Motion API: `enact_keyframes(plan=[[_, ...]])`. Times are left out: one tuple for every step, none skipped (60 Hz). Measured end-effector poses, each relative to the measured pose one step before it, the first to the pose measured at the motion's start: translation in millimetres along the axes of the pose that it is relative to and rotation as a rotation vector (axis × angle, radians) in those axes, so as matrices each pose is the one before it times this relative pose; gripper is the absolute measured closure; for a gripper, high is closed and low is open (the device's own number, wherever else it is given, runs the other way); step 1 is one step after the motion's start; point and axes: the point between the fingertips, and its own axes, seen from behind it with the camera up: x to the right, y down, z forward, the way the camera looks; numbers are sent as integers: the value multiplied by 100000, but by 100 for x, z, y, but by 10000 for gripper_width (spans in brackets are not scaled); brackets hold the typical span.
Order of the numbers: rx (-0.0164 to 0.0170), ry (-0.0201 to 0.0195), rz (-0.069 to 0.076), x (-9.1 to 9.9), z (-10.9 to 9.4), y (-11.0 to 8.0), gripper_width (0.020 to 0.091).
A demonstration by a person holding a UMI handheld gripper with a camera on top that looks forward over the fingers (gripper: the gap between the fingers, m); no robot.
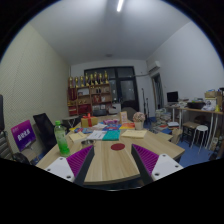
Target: Pour water
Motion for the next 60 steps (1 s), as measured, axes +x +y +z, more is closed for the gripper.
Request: enact_keyframes(plan=[[-60, 2, -33, -19, -38, 25, 272], [-109, -73, 0, -7, -45, 22, 275], [-135, -141, 31, -43, -28, 20, 273], [-89, -208, 105, -80, -47, 2, 273], [15, -117, 51, -305, 341, 252, 273], [-114, -300, 132, -99, -82, -7, 276], [-90, -605, 321, 31, -50, 32, 273], [-102, -535, 308, -240, -72, -118, 274], [38, -598, 273, -308, -67, -89, 274], [133, -608, 232, -455, -120, -122, 274], [652, -1511, 306, 2584, 897, 834, 274], [52, -626, -51, -805, -200, -483, 276], [253, -125, -343, -2375, 166, -96, 274], [317, -665, -205, -490, 123, -103, 275], [264, -586, -353, -489, 178, -84, 276], [126, -1236, -261, 1410, 16, -1, 274], [28, -710, -546, -618, 222, 16, 274], [38, -679, -544, -767, 70, 265, 277], [-191, -211, -738, -2082, 955, -349, 274], [64, -877, -454, -637, 334, 18, 275], [172, -1157, -466, -798, 385, 66, 276], [361, -1526, -409, -864, 435, 33, 272], [721, -2347, -98, 509, -270, 360, 272], [679, -1883, -300, -1014, 500, -49, 273], [619, -1857, -193, -1005, 586, -21, 273], [294, -1604, -135, -1058, 639, 41, 273], [-329, -953, -207, -1582, 1230, -265, 278], [-469, -1059, -3, -810, 683, 273, 275], [-554, -971, -39, -863, 688, 220, 276], [-541, -1056, -134, -857, 700, 262, 276], [-306, -1330, -25, -847, 235, 422, 275], [-371, -1199, -287, -836, 802, 206, 276], [-327, -1147, -327, -826, 803, 224, 276], [-235, -1152, -432, -789, 810, 228, 274], [-179, -1169, -410, -638, 235, 228, 273], [-339, -972, -479, -761, 1268, 2, 274], [-341, -758, -544, -725, 898, 172, 276], [-233, -621, -454, -617, 858, 143, 274], [-133, -576, -429, -592, 901, 126, 275], [-140, -628, -293, -572, 918, 114, 276], [-264, -625, -139, -595, 900, 71, 275], [-402, -584, 21, -560, 464, 198, 275], [-283, -373, 113, -449, 827, 107, 274], [-27, -115, 262, -381, 791, 38, 278], [165, -92, 328, -279, 813, -53, 279], [273, 301, 377, -173, 824, -120, 282], [196, 729, 341, -377, 673, -113, 284], [129, 561, 357, 201, 847, -163, 286], [-56, 901, 183, 45, 743, -52, 284], [19, 869, 243, 109, 603, 69, 286], [-17, 892, -12, 110, 673, -30, 285], [38, 895, -162, 63, 655, 20, 282], [-112, 916, -247, 136, 697, 58, 284], [-431, 962, -322, 132, 646, 147, 286], [-586, 1032, -404, 144, 650, 197, 287], [-545, 1009, -415, 195, 648, 191, 286], [-617, 1149, -571, -96, 602, 132, 287], [-563, 963, -270, -109, 503, 206, 287], [-469, 692, -35, 119, 518, 139, 286], [-13, 153, 74, 731, 812, 154, 288]])
